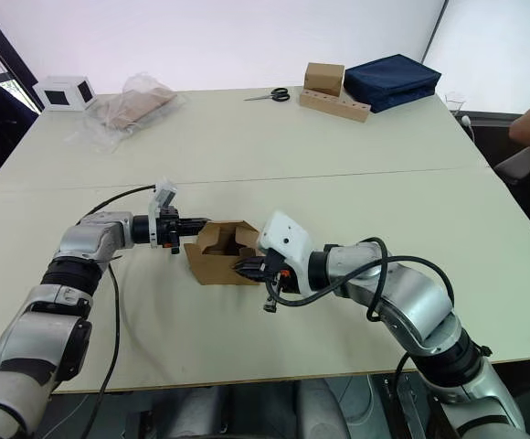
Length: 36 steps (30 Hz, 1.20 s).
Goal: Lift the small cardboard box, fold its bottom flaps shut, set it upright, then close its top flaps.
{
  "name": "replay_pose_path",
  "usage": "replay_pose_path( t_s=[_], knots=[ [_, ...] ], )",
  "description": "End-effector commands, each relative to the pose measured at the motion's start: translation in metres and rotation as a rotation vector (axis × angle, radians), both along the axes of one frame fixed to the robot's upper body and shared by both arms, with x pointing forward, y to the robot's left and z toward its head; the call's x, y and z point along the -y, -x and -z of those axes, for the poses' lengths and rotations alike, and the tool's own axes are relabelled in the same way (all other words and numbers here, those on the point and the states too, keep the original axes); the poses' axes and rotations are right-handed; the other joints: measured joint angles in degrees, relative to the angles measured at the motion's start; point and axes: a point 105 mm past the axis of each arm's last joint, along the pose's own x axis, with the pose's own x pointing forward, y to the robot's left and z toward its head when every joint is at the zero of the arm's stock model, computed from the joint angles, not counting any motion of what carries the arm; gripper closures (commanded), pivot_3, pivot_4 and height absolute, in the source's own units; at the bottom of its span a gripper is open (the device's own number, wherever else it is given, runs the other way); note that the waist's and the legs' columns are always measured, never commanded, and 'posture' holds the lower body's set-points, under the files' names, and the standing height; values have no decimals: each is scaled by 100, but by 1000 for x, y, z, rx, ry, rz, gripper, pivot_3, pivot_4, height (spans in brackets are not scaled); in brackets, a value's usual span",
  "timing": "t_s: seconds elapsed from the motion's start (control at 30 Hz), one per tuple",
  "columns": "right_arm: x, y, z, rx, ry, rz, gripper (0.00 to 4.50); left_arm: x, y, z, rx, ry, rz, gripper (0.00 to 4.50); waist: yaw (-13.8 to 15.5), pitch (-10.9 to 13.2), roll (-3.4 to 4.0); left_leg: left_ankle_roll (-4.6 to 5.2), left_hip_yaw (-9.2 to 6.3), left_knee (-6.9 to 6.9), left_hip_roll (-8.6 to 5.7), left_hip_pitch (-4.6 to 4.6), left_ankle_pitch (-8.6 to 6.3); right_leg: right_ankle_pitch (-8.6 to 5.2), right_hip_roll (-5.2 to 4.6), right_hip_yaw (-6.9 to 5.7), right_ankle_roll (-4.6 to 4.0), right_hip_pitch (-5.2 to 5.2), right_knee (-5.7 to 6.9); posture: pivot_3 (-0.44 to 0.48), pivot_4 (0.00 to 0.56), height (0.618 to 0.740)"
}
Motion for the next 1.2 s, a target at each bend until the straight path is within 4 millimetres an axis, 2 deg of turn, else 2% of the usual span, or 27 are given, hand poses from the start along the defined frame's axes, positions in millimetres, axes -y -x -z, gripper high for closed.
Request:
replay_pose_path(
  t_s=[0.03, 0.37, 0.63, 0.97, 1.1, 1.2],
  knots=[
    [-5, -2, -11, 54, -15, -16, 4500, 4, 2, -9, 26, 12, 27, 4445, 1, 0, 0, 0, 0, 0, 0, 0, 0, 0, 0, 0, 0, 0, 0, 0, 150, 740],
    [-9, -4, -7, 34, 5, -24, 4500, 13, 12, -5, 7, 30, 66, 4445, 3, 0, 0, 0, 0, 0, 0, 0, 0, 0, -2, 0, 0, 1, 0, 0, 150, 740],
    [-15, -5, -11, 42, -8, -35, 4500, 21, 14, -6, 11, 45, 77, 4445, 2, 0, 0, 0, 0, 0, 0, 0, 0, 0, -1, 0, 0, 0, 0, 0, 150, 740],
    [-19, -4, -4, 13, -11, -49, 4500, 25, 15, -6, 14, 49, 84, 4445, 3, 0, 0, -3, 0, 0, 0, 0, 2, 0, -2, 0, 0, 0, 0, 0, 150, 740],
    [-20, -7, 0, -16, -28, -36, 4500, 28, 17, -6, 14, 55, 93, 4445, 0, 0, 0, -4, 0, 1, 0, 0, 2, 0, -1, 0, 0, 0, 1, 0, 150, 740],
    [-23, -14, -7, -60, -121, -4, 4500, 31, 18, -6, 9, 55, 104, 4445, -1, 0, 0, -7, -1, 1, 0, 0, 4, 0, -1, 0, 0, 0, 1, 0, 150, 740]
  ],
)
